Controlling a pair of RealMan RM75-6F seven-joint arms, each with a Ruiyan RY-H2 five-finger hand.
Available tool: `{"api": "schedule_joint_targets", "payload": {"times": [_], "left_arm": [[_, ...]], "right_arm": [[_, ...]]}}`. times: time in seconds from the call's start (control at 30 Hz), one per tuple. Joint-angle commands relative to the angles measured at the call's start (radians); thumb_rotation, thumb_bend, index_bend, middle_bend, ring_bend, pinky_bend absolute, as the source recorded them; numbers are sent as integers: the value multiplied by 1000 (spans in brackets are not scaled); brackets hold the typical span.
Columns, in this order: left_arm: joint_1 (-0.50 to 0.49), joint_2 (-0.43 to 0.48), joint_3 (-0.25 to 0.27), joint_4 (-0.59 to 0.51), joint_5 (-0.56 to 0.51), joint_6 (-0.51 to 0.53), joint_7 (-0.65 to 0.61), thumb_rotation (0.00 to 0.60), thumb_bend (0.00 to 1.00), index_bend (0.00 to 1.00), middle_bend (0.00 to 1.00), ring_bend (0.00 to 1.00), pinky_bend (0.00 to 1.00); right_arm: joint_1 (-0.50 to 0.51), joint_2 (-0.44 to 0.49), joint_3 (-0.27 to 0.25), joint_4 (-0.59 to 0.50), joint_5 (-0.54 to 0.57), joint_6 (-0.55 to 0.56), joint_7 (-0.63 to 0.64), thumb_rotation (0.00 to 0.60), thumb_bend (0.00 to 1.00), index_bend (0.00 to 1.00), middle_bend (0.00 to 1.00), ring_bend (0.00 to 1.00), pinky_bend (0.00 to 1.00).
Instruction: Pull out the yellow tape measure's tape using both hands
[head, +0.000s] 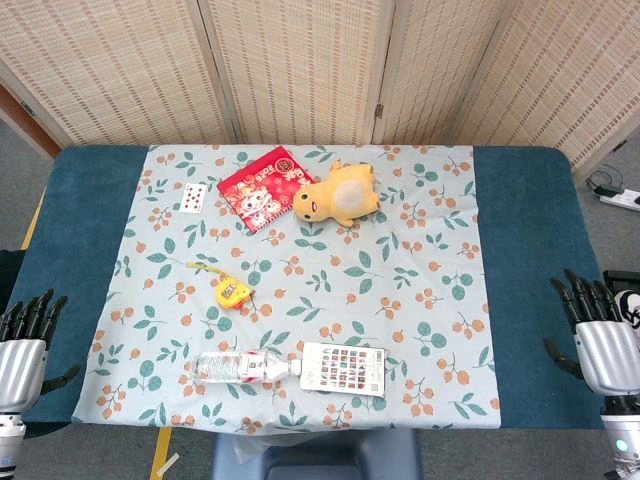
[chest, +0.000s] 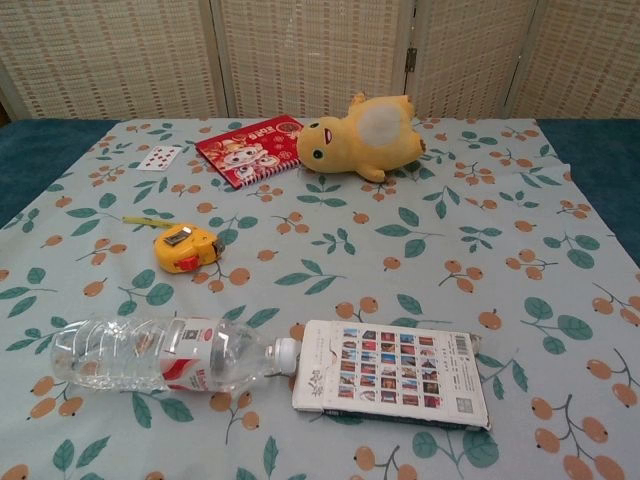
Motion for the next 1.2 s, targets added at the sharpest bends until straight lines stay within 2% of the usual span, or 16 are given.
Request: {"api": "schedule_joint_targets", "payload": {"times": [0.03, 0.43, 0.67, 0.87, 1.2], "left_arm": [[0, -1, 0, 1, -1, 0, 1, 600, 162, 0, 0, 0, 0], [-4, 3, 0, -1, 2, -7, -4, 600, 162, 0, 0, 0, 0], [-49, 11, -17, -1, 12, -56, -11, 600, 171, 9, 0, 0, 0], [-139, 14, -46, 12, 46, -141, -80, 600, 173, 53, 0, 6, 0], [-354, -16, -91, 105, 37, -409, -191, 600, 173, 94, 0, 30, 0]], "right_arm": [[5, -3, 0, 2, -2, -6, 5, 600, 360, 0, 0, 0, 0], [16, 12, 5, -13, 7, -24, 7, 600, 360, 0, 0, 0, 0], [12, 34, 9, -27, 20, -22, 8, 600, 360, 0, 0, 0, 0], [18, 48, 13, -40, 16, -23, 0, 600, 360, 0, 0, 0, 0], [23, 58, 12, -58, 16, -31, -16, 600, 360, 0, 0, 0, 0]]}}
